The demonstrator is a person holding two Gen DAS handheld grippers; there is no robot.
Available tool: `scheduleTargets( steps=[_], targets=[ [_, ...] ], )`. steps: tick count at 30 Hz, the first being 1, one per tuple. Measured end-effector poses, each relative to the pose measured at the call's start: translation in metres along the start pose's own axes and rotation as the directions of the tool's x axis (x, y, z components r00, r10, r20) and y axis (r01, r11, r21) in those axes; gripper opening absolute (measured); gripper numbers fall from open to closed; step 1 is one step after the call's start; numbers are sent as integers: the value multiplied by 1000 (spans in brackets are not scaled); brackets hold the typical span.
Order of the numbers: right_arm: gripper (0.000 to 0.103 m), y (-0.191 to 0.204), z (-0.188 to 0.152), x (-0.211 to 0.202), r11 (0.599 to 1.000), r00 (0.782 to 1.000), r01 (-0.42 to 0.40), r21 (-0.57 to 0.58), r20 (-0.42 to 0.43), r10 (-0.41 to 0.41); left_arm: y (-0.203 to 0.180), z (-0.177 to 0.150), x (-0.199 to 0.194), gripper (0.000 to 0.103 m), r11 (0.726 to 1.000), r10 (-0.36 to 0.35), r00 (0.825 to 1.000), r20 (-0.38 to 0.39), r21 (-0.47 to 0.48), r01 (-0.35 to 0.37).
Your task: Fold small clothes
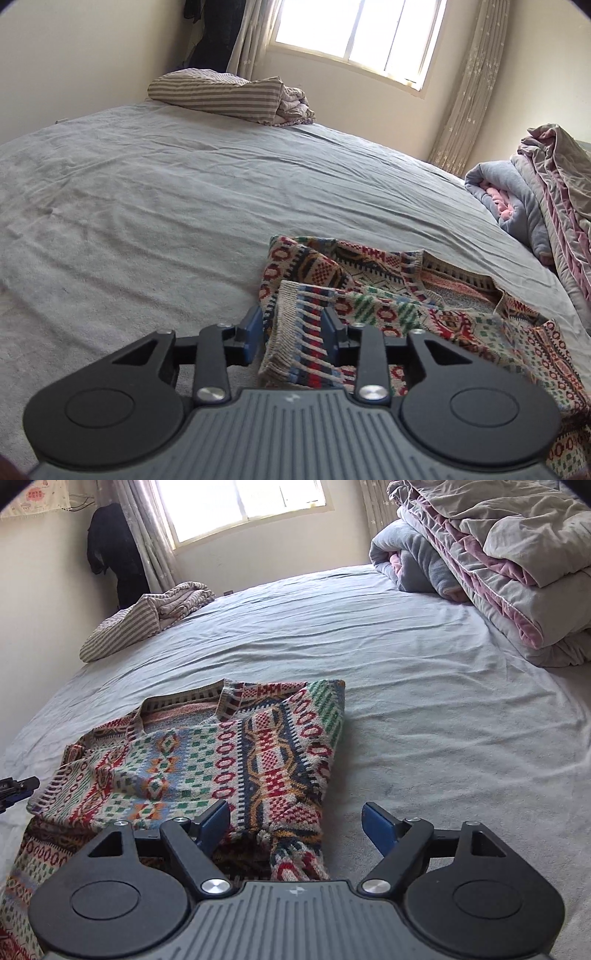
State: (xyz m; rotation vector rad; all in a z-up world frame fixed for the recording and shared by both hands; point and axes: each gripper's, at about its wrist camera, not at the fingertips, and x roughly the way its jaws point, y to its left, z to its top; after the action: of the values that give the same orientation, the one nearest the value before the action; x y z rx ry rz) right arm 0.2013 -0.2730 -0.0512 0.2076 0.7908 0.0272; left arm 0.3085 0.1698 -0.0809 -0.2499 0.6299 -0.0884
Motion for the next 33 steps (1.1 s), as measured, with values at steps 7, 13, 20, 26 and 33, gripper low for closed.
scheduleTargets(
  steps=[7, 13, 20, 26, 33],
  targets=[
    [16, 19, -16, 8, 983, 996, 87, -160, 23, -85, -3, -16, -2, 39, 999, -42, 998, -48, 23, 43],
    [6, -9, -20, 15, 980, 979, 199, -28, -37, -199, -7, -28, 4, 40, 997, -25, 994, -103, 68, 32],
    [27, 10, -17, -14, 979, 981, 190, -75, 61, -186, -8, -23, -15, 40, 997, -31, 999, -32, 75, 34],
    [30, 25, -3, 2, 991, 990, 94, -100, 112, -83, -19, -31, -10, 57, 991, -4, 997, -79, 132, 15],
    [32, 14, -28, 10, 978, 983, 182, -104, 18, -181, -10, -57, -27, 77, 978, 89, 988, -124, 201, -63]
  ],
)
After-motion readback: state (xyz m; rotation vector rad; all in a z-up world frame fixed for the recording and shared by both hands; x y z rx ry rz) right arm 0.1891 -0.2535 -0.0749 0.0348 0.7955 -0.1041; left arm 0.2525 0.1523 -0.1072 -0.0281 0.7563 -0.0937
